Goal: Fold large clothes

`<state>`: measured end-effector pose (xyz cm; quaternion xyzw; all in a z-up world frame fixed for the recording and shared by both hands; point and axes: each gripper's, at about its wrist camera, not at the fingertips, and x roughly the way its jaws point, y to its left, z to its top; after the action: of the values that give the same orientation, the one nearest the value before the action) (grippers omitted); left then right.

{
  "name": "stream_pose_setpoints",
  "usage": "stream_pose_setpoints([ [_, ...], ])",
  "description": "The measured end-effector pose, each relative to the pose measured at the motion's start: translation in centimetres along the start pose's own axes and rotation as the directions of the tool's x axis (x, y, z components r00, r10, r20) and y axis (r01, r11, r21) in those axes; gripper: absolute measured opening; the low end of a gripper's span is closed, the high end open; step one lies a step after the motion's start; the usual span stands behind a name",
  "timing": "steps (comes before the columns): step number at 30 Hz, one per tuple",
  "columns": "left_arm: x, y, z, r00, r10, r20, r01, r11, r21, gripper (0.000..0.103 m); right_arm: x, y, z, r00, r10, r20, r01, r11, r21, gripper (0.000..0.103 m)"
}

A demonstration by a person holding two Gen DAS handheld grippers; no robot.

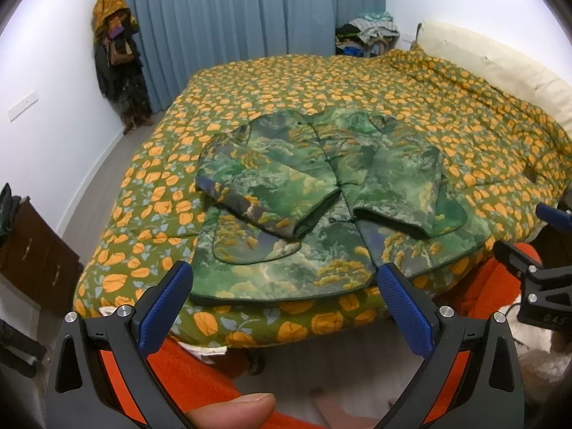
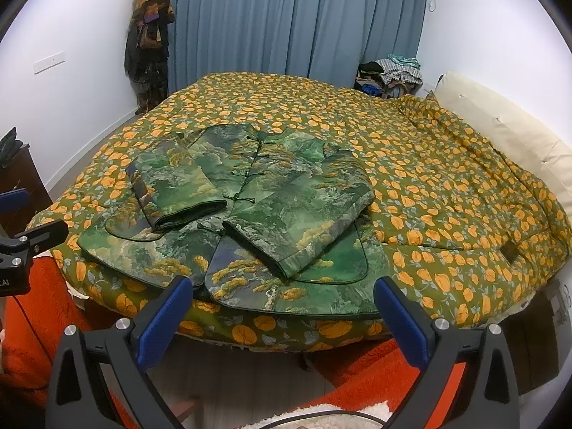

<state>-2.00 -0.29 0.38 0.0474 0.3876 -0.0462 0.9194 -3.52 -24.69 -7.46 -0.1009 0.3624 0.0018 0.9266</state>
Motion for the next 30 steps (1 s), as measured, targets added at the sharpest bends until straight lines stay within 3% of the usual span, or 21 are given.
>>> stream_pose_setpoints([
  [14,-2.4,0.1,-0.4,0.999,-0.021,0.046,0.021,1.000,-0.010,0.103,-2.0,0.2,-0.1,0.999,0.001,0.032,0.000,1.000,-0.014,0.103],
  [24,-4.1,0.0,0.0,0.991,-0.087,0.101,0.089,0.996,-0.021,0.103,-3.0,-0.2,-0.1,0.998,-0.014,0.058,0.014,1.000,-0.006,0.103],
  [30,-4.5,2.0,0.6,0.992,-0.033,0.119,0.043,0.995,-0.085,0.103,-3.0,-0.8,0.2,0.997,-0.016,0.072,0.015,1.000,0.013,0.103],
])
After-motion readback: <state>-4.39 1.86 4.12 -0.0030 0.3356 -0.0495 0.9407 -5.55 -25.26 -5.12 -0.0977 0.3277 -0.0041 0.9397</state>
